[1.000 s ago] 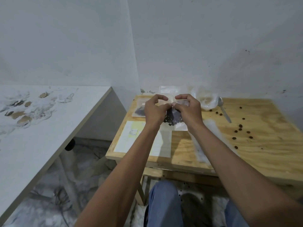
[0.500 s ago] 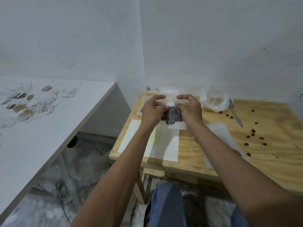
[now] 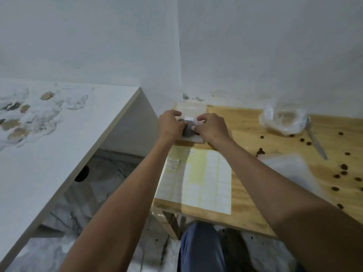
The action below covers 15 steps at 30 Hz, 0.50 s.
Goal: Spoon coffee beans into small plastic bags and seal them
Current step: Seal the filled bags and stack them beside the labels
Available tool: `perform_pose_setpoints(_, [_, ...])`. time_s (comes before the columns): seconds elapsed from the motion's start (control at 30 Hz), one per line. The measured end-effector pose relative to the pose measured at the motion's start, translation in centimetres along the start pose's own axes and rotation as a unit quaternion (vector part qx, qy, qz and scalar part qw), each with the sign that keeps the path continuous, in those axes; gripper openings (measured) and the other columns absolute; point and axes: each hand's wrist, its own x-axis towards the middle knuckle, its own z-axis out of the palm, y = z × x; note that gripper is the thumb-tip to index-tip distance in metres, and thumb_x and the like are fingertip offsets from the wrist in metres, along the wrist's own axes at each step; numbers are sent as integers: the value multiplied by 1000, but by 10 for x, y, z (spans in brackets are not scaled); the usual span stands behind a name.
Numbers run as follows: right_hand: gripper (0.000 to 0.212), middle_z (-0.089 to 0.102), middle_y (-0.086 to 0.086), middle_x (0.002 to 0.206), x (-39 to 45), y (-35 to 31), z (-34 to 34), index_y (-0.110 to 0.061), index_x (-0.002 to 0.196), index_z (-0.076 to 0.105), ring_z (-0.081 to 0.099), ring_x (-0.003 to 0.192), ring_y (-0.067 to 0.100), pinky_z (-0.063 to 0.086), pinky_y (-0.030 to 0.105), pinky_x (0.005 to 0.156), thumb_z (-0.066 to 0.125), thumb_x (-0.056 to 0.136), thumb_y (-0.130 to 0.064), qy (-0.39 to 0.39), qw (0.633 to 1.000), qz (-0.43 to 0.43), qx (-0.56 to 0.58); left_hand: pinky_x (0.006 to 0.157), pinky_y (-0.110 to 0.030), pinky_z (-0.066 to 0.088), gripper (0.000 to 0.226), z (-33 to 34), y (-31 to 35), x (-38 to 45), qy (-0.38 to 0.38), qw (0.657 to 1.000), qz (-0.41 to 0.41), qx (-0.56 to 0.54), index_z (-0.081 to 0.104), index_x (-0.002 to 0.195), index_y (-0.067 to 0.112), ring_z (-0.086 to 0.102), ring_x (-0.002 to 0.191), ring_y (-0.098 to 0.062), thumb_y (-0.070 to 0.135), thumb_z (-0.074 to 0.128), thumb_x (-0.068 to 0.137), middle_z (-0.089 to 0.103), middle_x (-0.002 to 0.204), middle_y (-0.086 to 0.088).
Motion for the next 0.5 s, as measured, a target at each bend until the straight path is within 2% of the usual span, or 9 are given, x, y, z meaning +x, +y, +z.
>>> perform_pose_setpoints(0.07, [38, 68, 4, 127, 3, 2, 7, -23, 120, 73, 65, 112, 23, 55, 37, 95, 76, 85, -39, -6, 999, -9, -48, 92, -24, 47, 35, 5, -8, 1, -2, 1000, -2, 12, 71, 125, 8, 65, 117, -23, 19, 70, 93, 68, 130, -11])
perform_pose_setpoints(0.17, [39, 63, 7, 132, 6, 3, 9, -24, 122, 72, 63, 114, 25, 54, 37, 97, 71, 87, -42, -20, 997, -15, -74, 93, -24, 46, 33, 7, -12, 2, -12, 1000, 2, 19, 71, 126, 9, 63, 120, -23, 22, 66, 96, 68, 131, -11])
perform_pose_setpoints(0.23, [44, 56, 9, 140, 4, 0, 4, -24, 130, 67, 60, 118, 27, 52, 34, 97, 68, 90, -43, -38, 996, -7, -82, 100, -30, 48, 34, 6, -10, 0, -8, 999, 1, 42, 71, 127, 12, 61, 123, -27, 25, 64, 97, 67, 133, -10])
perform_pose_setpoints(0.33, [48, 49, 8, 147, -6, -2, -11, -25, 139, 61, 57, 125, 28, 47, 32, 98, 66, 93, -39, -25, 997, -11, -75, 107, -43, 40, 35, 7, 1, -14, 50, 990, 28, 128, 68, 129, 19, 48, 130, -34, 29, 61, 97, 57, 140, -10])
perform_pose_setpoints(0.4, [41, 54, 6, 141, -17, 1, -30, -25, 133, 64, 60, 121, 26, 48, 32, 97, 67, 94, -36, 19, 998, -18, -60, 106, -42, 36, 32, 12, 17, -33, 80, 986, 55, 139, 70, 125, 20, 46, 129, -34, 29, 61, 96, 55, 137, -9])
perform_pose_setpoints(0.5, [28, 69, 4, 121, -39, 8, -69, -24, 117, 71, 66, 108, 24, 54, 35, 92, 70, 90, -32, 67, 997, -5, -39, 99, -40, 40, 26, 28, 46, -68, 51, 990, 74, 111, 72, 116, 19, 53, 120, -31, 31, 63, 94, 61, 128, -9])
